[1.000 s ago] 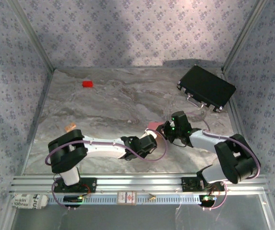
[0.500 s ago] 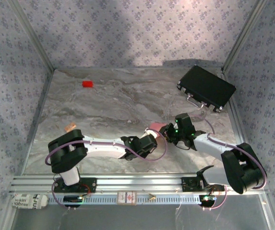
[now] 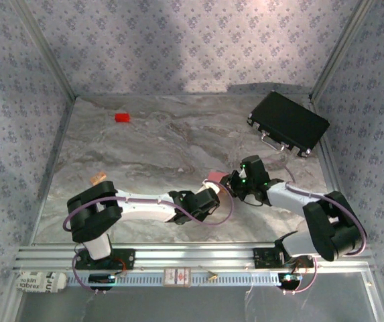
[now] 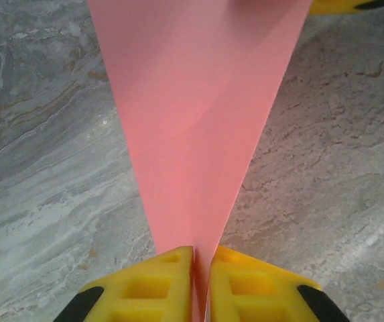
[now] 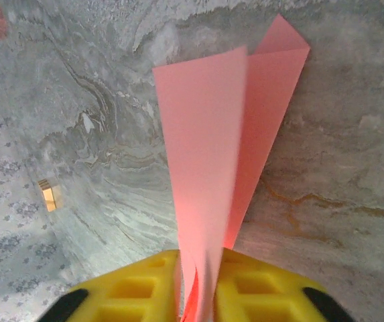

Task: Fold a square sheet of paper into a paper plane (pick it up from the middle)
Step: Fold the wing for the fifth time at the center of the table.

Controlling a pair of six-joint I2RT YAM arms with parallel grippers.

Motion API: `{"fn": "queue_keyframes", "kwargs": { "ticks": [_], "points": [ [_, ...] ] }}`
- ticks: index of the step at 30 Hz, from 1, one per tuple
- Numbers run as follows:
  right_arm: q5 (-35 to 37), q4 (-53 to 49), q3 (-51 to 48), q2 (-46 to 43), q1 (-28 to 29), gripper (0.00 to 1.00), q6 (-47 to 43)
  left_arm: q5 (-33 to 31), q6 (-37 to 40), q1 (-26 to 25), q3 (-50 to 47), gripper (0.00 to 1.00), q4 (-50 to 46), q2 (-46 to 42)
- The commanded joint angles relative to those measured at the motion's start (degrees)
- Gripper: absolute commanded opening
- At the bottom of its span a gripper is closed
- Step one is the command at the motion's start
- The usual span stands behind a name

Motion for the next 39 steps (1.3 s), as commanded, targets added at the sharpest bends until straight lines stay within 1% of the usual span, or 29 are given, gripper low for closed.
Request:
{"fn": "queue_keyframes", "kwargs": {
  "ticks": [1,5,8,14,19,22,31,33,36,38,39],
  "points": [
    [-0.7,0.1,1.0,0.9,-0.2,0.13,-0.1,-0.1,1.4,0.2,1.9,0.15,-1.2,-0.2],
    [-0.5,0.4,0.6,0.9,-0.1,0.09,0.2,0.4,1.7,0.1,2.7,0.17,-1.1,-0.1],
    [-0.5,0.5,0.6,0.8,-0.1,0.09,0.4,0.6,1.9,0.1,3.1,0.18,-1.2,0.3],
    [-0.3,0.5,0.3,0.7,-0.2,0.08,0.4,0.8,1.6,0.2,3.1,0.12,-1.5,1.1],
    [-0.2,0.5,0.3,0.7,0.0,0.08,0.5,0.9,1.2,0.2,2.8,0.11,-1.7,1.4],
    [-0.2,0.5,0.2,0.7,0.0,0.08,0.5,0.9,1.2,0.1,3.0,0.13,-1.9,1.7],
    [-0.2,0.4,0.2,0.5,0.0,0.09,0.3,0.8,1.0,0.1,3.1,0.05,-1.7,1.6],
    [0.0,-0.5,0.2,0.2,0.0,0.13,-0.2,1.1,0.6,0.3,3.1,0.03,-1.9,1.8],
    [2.0,-4.5,0.4,-1.4,-0.3,0.21,-2.1,2.0,-0.4,0.5,2.7,0.01,-1.5,2.3],
    [3.9,-8.0,0.9,-3.2,-0.6,0.29,-3.9,2.8,-1.3,0.9,2.2,0.01,-1.0,2.2],
    [4.9,-9.9,1.1,-4.2,-0.9,0.34,-4.9,3.5,-1.9,1.1,1.9,0.01,-0.5,2.2]
  ]
}}
